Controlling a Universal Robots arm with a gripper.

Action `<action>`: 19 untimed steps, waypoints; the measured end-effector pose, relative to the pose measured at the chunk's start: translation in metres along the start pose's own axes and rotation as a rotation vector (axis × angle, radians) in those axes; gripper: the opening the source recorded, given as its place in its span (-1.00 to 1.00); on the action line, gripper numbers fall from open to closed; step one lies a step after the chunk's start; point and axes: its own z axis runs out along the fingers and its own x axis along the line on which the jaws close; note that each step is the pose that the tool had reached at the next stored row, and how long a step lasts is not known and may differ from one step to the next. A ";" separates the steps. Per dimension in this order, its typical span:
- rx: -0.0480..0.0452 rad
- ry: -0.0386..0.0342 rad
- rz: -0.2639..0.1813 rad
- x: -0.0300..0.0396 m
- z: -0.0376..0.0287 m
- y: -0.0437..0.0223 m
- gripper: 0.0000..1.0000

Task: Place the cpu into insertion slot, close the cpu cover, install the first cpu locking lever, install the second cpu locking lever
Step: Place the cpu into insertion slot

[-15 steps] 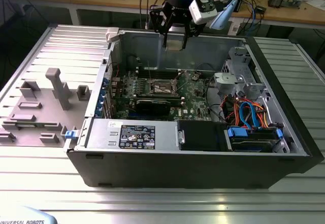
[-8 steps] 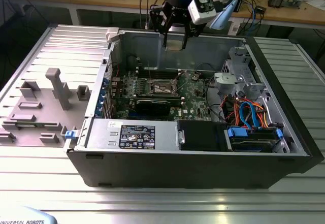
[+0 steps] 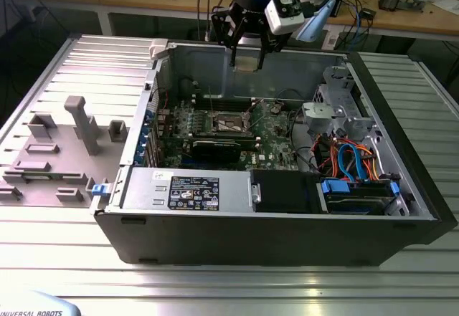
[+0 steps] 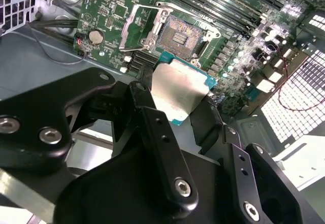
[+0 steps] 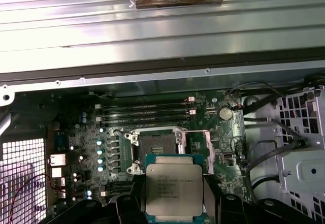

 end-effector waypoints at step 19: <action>-0.0001 -0.0022 0.024 0.0000 0.0001 0.0000 0.08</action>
